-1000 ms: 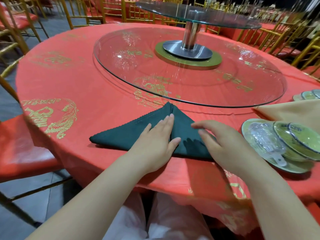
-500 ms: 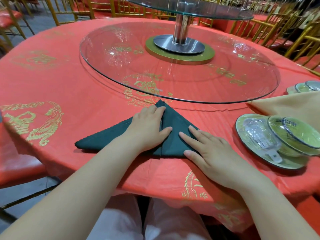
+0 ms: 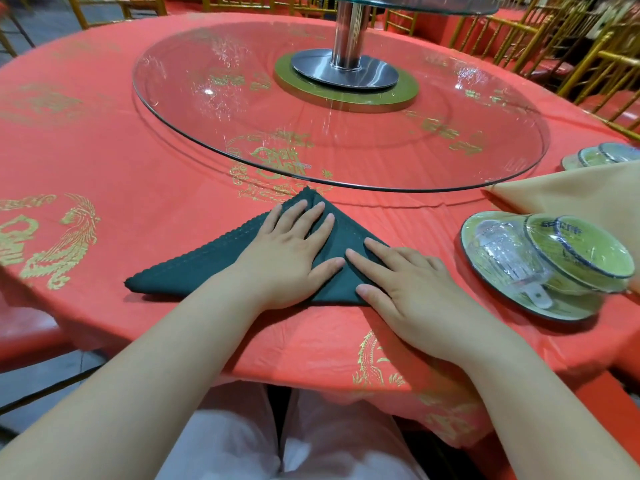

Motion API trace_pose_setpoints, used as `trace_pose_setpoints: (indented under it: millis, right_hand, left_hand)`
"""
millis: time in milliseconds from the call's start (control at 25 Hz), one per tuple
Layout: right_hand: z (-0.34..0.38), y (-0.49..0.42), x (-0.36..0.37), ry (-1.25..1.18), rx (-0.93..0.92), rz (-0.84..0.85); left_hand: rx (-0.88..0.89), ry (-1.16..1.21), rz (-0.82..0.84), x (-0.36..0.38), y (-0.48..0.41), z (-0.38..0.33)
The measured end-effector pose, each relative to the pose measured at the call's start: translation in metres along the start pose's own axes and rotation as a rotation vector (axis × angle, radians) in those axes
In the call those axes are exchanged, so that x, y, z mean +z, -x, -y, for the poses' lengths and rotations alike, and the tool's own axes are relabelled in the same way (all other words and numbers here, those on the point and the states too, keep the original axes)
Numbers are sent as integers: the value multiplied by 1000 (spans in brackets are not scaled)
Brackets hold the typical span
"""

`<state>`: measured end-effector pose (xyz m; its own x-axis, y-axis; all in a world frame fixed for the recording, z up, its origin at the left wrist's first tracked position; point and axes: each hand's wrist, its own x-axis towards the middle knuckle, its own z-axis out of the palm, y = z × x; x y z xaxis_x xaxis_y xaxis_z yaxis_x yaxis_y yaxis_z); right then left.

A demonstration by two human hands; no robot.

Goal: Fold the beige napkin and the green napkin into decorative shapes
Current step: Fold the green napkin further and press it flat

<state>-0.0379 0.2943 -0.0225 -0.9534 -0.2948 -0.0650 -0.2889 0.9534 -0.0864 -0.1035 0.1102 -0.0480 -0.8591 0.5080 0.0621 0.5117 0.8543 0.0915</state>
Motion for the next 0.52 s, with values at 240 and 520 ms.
trace_pose_setpoints:
  millis: [240, 520]
  right_hand:
    - [35, -14, 17, -99, 36, -138]
    - [-12, 2, 12, -34, 14, 83]
  left_hand:
    - [-5, 20, 73, 2, -1, 1]
    - [-10, 16, 117, -3, -2, 0]
